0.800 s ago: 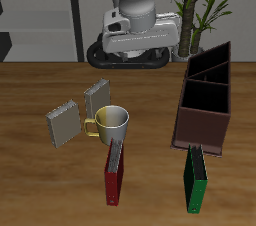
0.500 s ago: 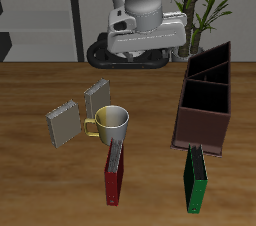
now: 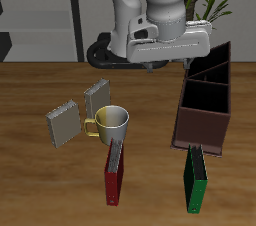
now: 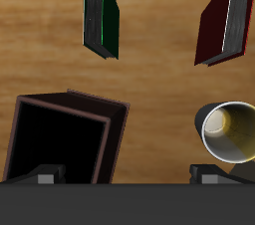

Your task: Place the green book into the left desk caddy's back compartment

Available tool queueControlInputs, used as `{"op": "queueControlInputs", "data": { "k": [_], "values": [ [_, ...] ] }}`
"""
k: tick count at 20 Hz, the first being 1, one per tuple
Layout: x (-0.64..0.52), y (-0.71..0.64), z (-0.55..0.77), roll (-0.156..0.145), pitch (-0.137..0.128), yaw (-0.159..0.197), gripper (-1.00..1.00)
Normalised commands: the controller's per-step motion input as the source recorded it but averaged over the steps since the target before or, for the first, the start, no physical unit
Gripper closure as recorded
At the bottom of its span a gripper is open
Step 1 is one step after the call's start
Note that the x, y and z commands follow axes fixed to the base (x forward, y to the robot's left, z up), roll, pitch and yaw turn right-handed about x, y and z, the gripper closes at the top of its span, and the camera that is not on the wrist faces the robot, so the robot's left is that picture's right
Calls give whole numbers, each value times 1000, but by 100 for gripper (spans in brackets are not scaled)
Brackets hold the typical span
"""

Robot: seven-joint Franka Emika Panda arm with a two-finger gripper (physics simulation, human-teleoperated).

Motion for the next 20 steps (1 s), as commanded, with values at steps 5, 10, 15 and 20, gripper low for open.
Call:
{"op": "queueControlInputs", "data": {
  "k": [5,10,15,20],
  "values": [
    [379,276,65,-40,-9,-50,-100],
    [270,134,67,-70,0,-77,-100],
    [302,228,35,-48,-6,-28,-100],
    [234,176,22,-17,-3,-35,-100]
  ]
}}
